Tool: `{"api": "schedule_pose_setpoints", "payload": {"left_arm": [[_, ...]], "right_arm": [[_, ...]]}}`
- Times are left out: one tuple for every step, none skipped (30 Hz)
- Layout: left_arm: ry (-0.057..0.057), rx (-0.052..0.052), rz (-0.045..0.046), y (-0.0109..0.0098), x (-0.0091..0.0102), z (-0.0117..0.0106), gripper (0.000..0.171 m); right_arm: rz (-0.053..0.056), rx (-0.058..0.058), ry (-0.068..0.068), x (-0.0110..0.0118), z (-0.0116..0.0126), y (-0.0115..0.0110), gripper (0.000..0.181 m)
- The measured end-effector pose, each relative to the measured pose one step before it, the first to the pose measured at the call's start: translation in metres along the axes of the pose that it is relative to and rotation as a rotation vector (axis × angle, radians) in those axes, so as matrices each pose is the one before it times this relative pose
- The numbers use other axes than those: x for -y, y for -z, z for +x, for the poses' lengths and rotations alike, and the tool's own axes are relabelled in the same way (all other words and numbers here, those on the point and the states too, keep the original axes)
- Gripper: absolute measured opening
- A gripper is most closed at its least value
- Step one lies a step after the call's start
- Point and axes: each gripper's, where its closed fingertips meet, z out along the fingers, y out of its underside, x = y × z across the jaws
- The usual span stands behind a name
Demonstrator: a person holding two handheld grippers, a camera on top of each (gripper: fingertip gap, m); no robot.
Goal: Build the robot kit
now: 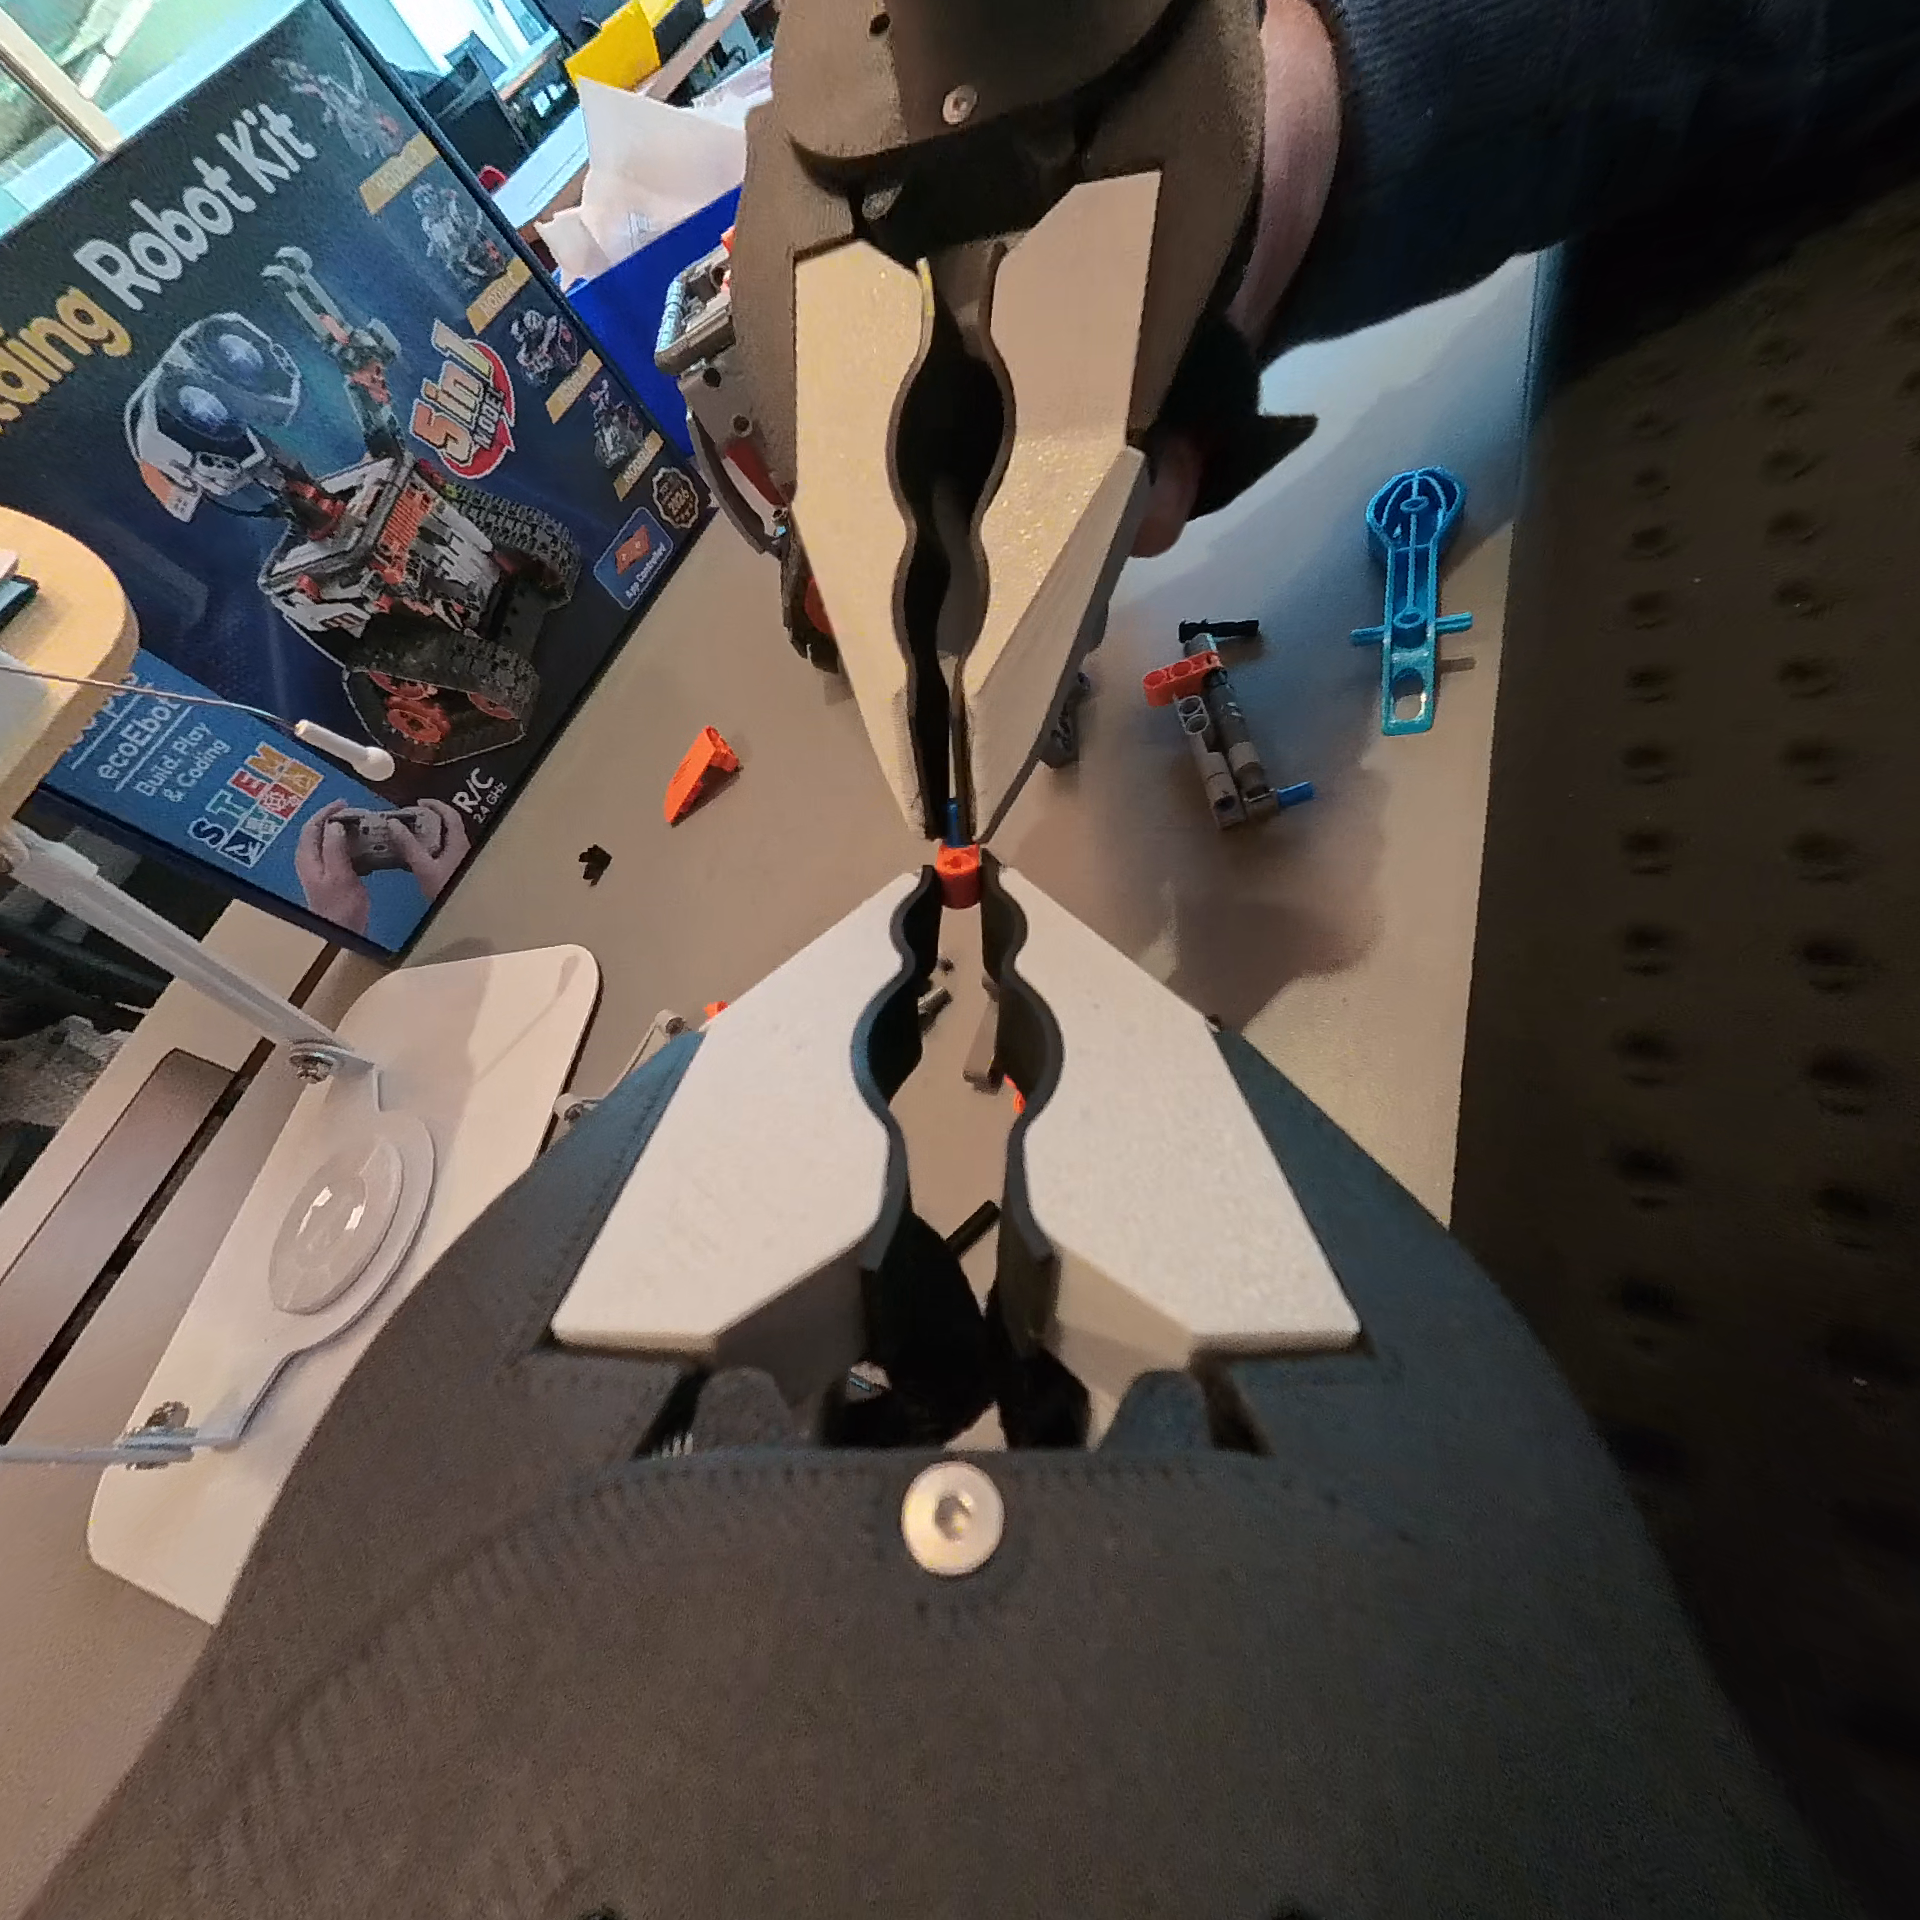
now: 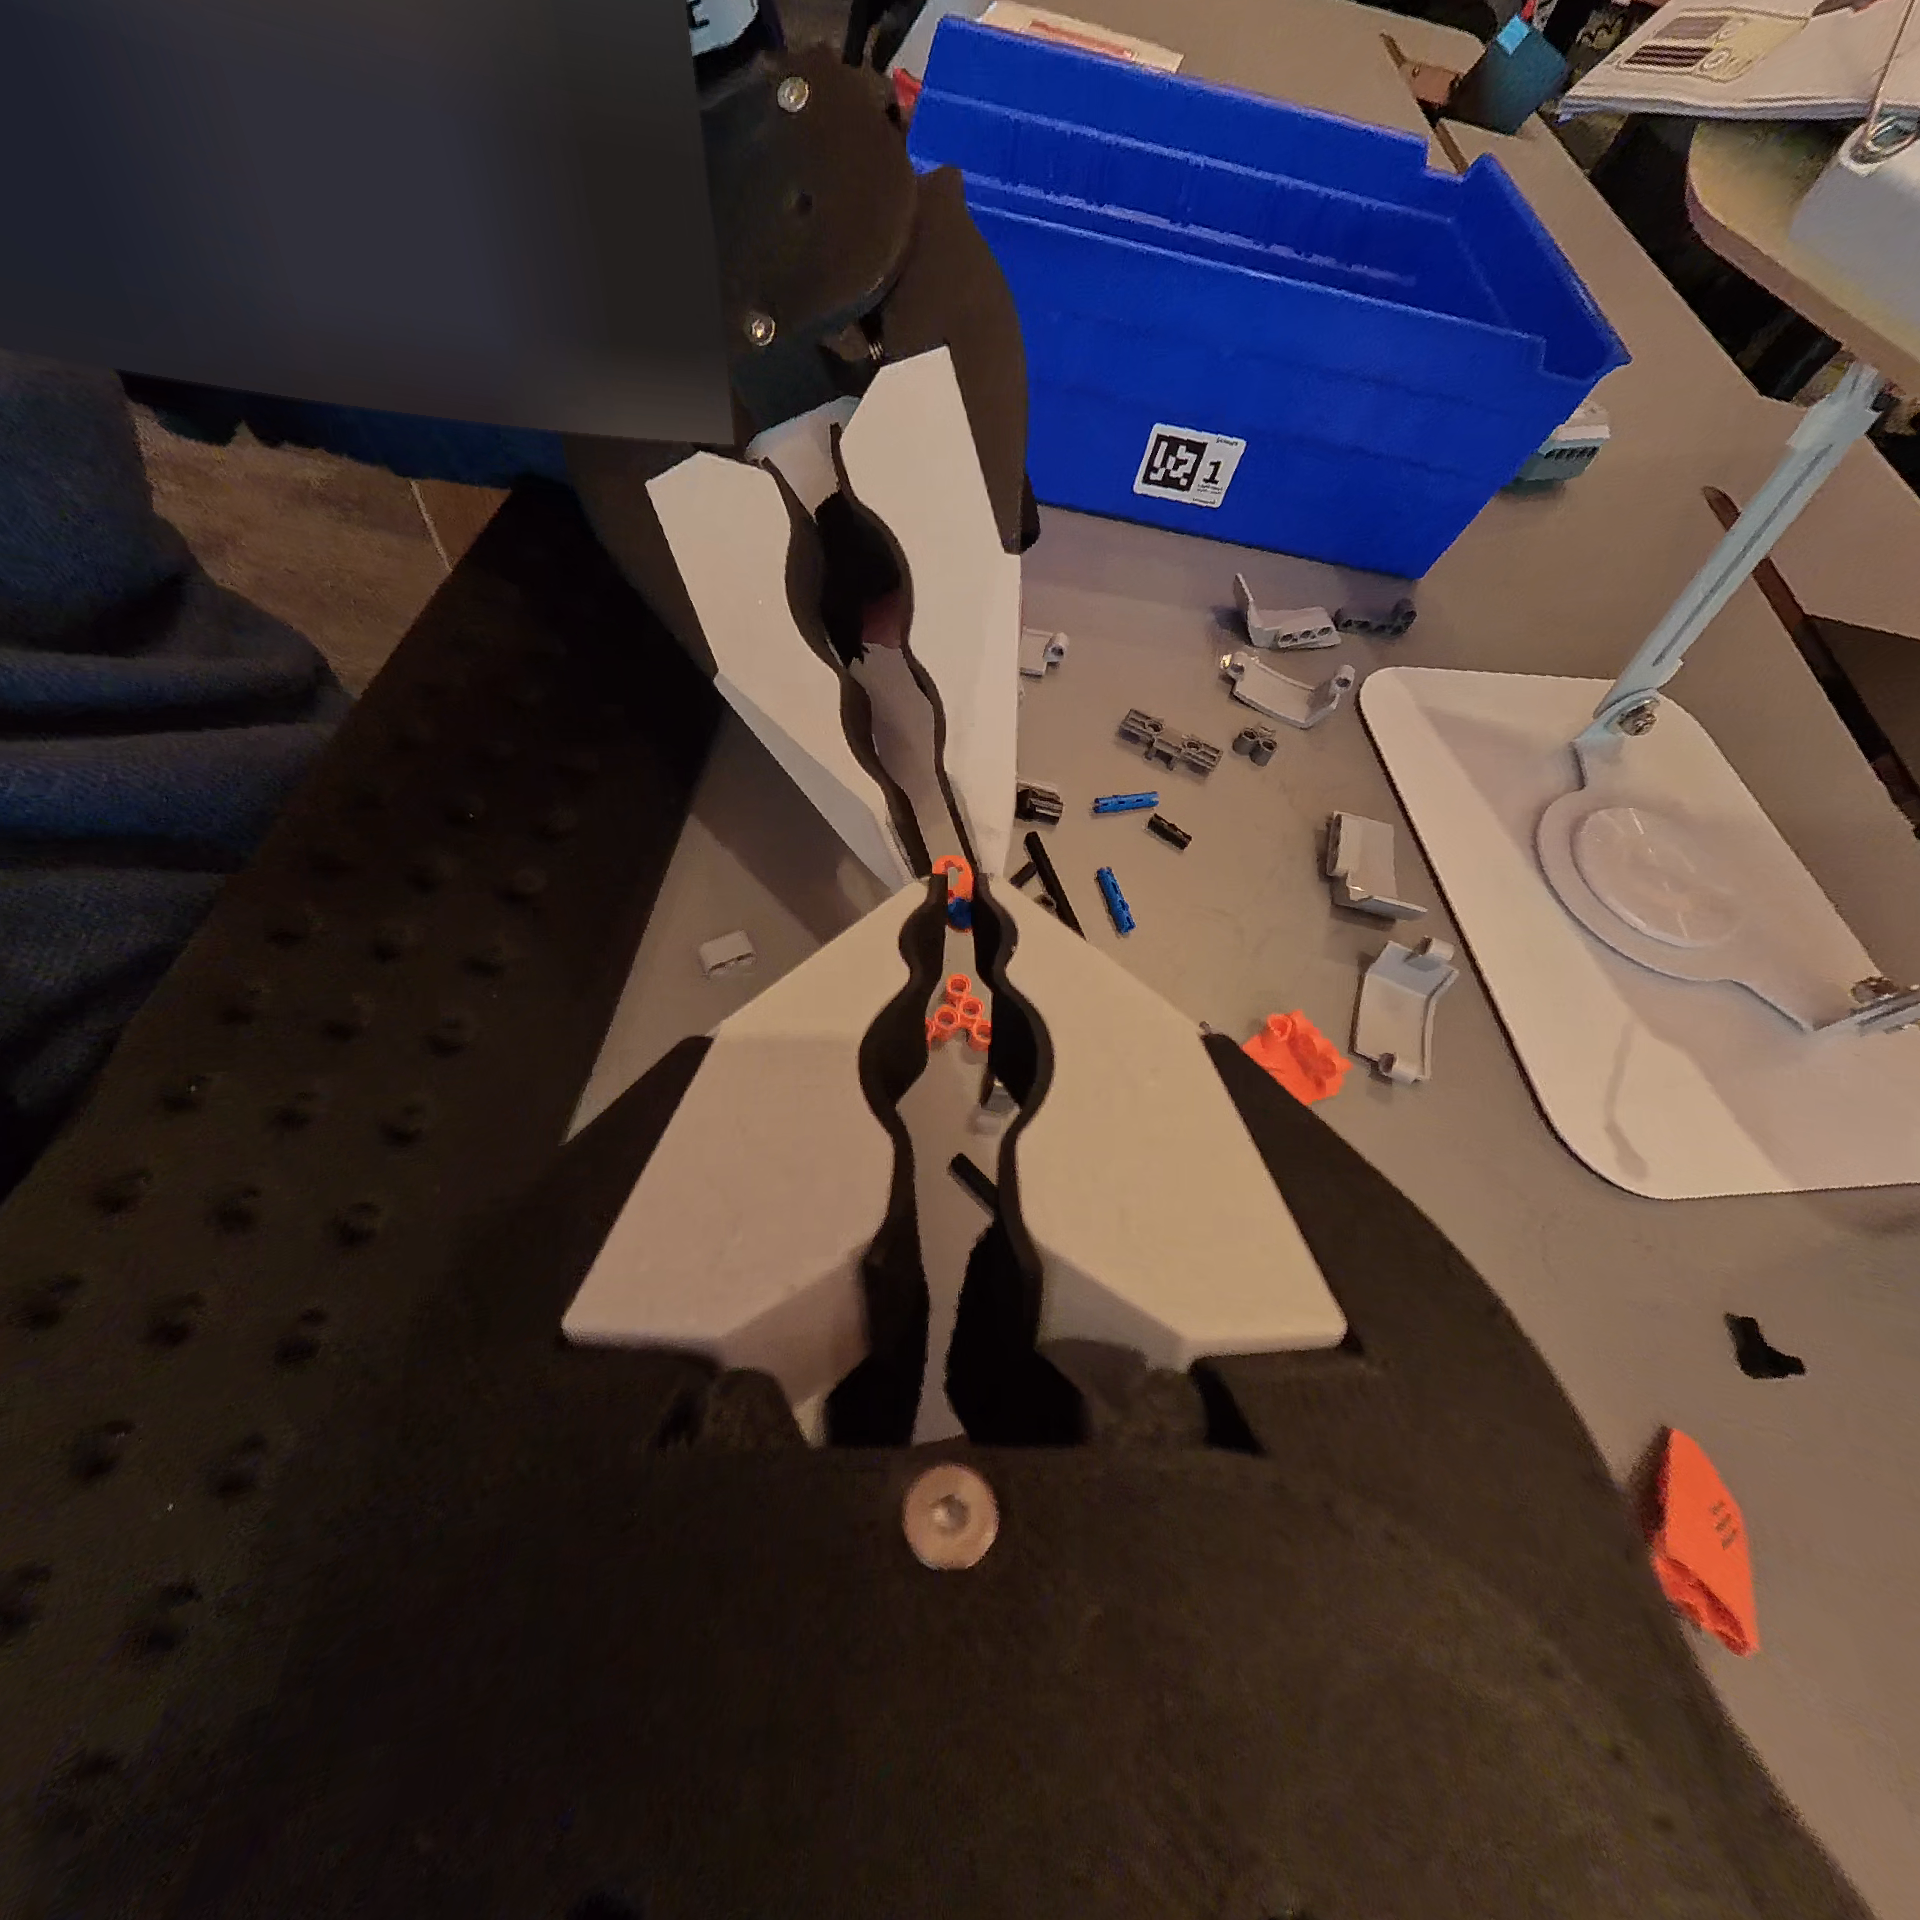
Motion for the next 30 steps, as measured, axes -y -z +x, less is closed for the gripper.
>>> {"api": "schedule_pose_setpoints", "payload": {"left_arm": [[-0.0044,0.0025,-0.00439,-0.00052,-0.00081,-0.00016,0.005],[-0.0019,-0.0001,0.00046,-0.00002,0.00016,0.00008,0.005],[0.0030,-0.0024,0.00179,0.00006,0.00050,0.00026,0.005],[-0.0004,0.0021,0.00155,0.00003,0.00013,-0.00014,0.005],[0.0006,0.0045,-0.00063,0.00003,0.00003,-0.00085,0.005],[0.0012,-0.0017,-0.00320,-0.00004,-0.00033,0.00008,0.005],[-0.0029,-0.0011,-0.00375,-0.00022,-0.00101,0.00023,0.005],[-0.0022,0.0004,-0.00284,-0.00042,-0.00073,0.00045,0.005],[-0.0045,0.0062,-0.00092,-0.00002,0.00010,-0.00014,0.005],[-0.0072,0.0061,0.00016,0.00033,0.00030,-0.00032,0.005],[0.0015,0.0044,0.00413,0.00001,0.00059,-0.00044,0.005],[0.0144,-0.0021,0.00715,-0.00053,0.00073,0.00009,0.005],[0.0188,-0.0105,0.00407,-0.00098,0.00035,0.00077,0.007],[0.0046,-0.0050,0.00409,-0.00050,0.00024,0.00040,0.006],[-0.0045,-0.0007,-0.00485,-0.00054,-0.00101,0.00000,0.005],[-0.0043,-0.0051,0.00100,0.00011,-0.00015,0.00073,0.005],[0.0049,-0.0011,0.00751,0.00054,0.00095,-0.00017,0.005],[0.0083,-0.0055,0.00529,0.00031,0.00043,0.00036,0.005],[-0.0035,-0.0023,-0.00109,-0.00002,-0.00037,0.00052,0.005],[-0.0229,0.0106,-0.01238,0.00018,-0.00141,-0.00048,0.005],[-0.0154,0.0053,-0.01917,-0.00016,-0.00190,0.00079,0.006],[-0.0034,-0.0004,-0.00759,-0.00044,-0.00134,0.00115,0.006],[-0.0022,0.0055,0.00488,0.00057,0.00022,-0.00001,0.006],[-0.0040,0.0020,0.00633,0.00167,0.00139,0.00000,0.006],[-0.0037,-0.0028,0.00656,0.00079,0.00106,0.00081,0.006],[-0.0052,0.0032,0.00877,0.00047,0.00140,0.00042,0.006],[-0.0079,0.0022,0.00430,0.00075,0.00146,0.00043,0.006],[-0.0018,-0.0031,0.00481,0.00061,0.00104,0.00085,0.006],[0.0069,-0.0100,0.00617,0.00045,0.00071,0.00144,0.006],[-0.0013,-0.0033,0.00040,0.00028,0.00042,0.00127,0.006]], "right_arm": [[-0.0142,-0.0117,0.0104,-0.00145,0.00086,0.00010,0.002],[-0.0109,-0.0085,0.0062,-0.00118,0.00067,0.00051,0.005],[-0.0057,-0.0014,0.0056,-0.00059,-0.00019,0.00077,0.006],[-0.0019,-0.0013,0.0072,0.00010,-0.00025,0.00069,0.004],[0.0000,-0.0030,0.0067,0.00034,-0.00026,0.00007,0.002],[-0.0036,-0.0028,0.0042,-0.00032,-0.00001,-0.00063,0.002],[-0.0069,-0.0010,0.0065,-0.00101,-0.00025,-0.00053,0.002],[-0.0045,-0.0020,0.0085,-0.00050,-0.00013,-0.00029,0.002],[0.0009,-0.0038,0.0060,0.00035,0.00008,-0.00004,0.001],[0.0036,-0.0012,-0.0004,0.00079,0.00002,0.00012,0.001],[0.0066,0.0011,-0.0060,0.00083,0.00025,0.00015,0.001],[0.0093,0.0045,-0.0094,0.00093,-0.00002,0.00008,0.001],[0.0075,0.0055,-0.0066,0.00054,-0.00063,-0.00049,0.000],[-0.0007,-0.0017,0.0011,-0.00030,-0.00016,-0.00067,0.000],[-0.0051,-0.0024,0.0078,-0.00059,-0.00032,-0.00039,0.000],[-0.0002,-0.0014,0.0060,0.00026,-0.00055,0.00003,0.000],[0.0050,-0.0016,0.0002,0.00080,-0.00024,0.00033,0.000],[0.0008,-0.0003,0.0019,0.00017,-0.00043,0.00013,0.000],[-0.0056,-0.0071,0.0149,-0.00043,-0.00036,-0.00036,0.000],[-0.0118,-0.0131,0.0229,-0.00070,-0.00029,-0.00101,0.000],[-0.0170,-0.0098,0.0248,-0.00118,-0.00081,-0.00096,0.000],[-0.0140,-0.0075,0.0220,-0.00054,-0.00081,-0.00034,0.000],[-0.0022,-0.0066,0.0107,0.00108,-0.00027,0.00035,0.000],[0.0018,-0.0023,0.0078,0.00159,-0.00072,0.00077,0.000],[-0.0036,-0.0009,0.0138,0.00096,-0.00087,0.00105,0.000],[-0.0016,-0.0002,0.0078,0.00103,-0.00058,0.00112,0.000],[0.0056,0.0065,-0.0109,0.00115,-0.00066,0.00097,0.000],[0.0096,0.0131,-0.0215,0.00062,-0.00103,0.00085,0.000],[0.0087,0.0131,-0.0134,0.00029,-0.00133,0.00069,0.000],[0.0037,0.0099,0.0002,-0.00003,-0.00163,0.00044,0.000]]}}
